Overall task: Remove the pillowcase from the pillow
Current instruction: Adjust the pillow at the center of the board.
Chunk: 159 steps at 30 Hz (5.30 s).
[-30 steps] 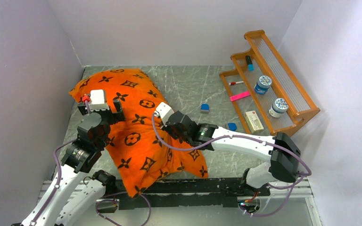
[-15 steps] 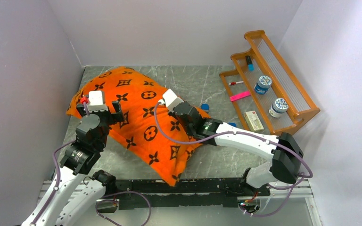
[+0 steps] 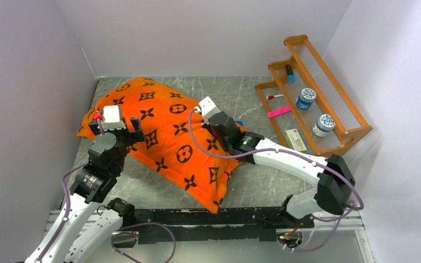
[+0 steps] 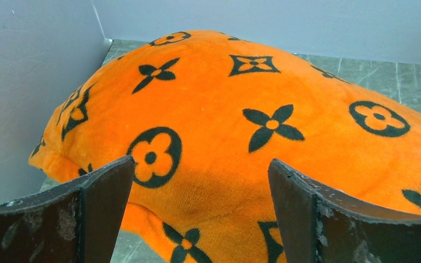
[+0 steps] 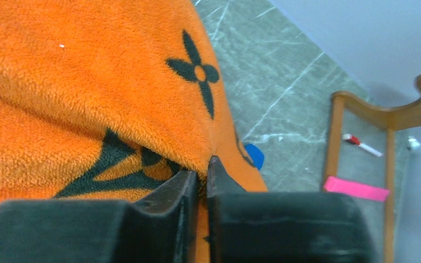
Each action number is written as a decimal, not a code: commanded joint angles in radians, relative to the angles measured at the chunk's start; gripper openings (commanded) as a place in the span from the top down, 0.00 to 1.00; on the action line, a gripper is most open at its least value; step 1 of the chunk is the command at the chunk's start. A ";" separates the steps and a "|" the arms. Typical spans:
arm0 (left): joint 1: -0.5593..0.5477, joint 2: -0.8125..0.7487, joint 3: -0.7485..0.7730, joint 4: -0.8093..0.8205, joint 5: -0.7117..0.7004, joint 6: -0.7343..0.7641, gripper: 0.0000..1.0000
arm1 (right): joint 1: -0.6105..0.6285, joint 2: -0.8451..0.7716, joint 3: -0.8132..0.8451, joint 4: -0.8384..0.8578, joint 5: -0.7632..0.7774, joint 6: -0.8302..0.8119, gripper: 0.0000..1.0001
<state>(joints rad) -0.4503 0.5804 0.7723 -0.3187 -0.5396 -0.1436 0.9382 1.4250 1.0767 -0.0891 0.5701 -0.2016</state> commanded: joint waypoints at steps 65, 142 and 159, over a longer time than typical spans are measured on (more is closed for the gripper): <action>0.332 0.649 0.527 -0.196 0.369 -0.033 0.03 | -0.084 -0.344 -0.499 -0.020 -0.633 0.610 1.00; 0.280 0.353 0.227 -0.217 1.393 0.004 0.95 | -0.246 0.288 0.552 0.272 -0.638 0.174 1.00; 0.220 0.273 0.094 -0.096 1.413 -0.037 0.78 | -0.243 0.671 0.879 0.186 -0.765 0.200 0.88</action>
<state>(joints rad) -0.2104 0.8848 0.8589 -0.6113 0.7643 -0.1703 0.6254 2.0899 1.8626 0.0387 -0.0338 -0.0681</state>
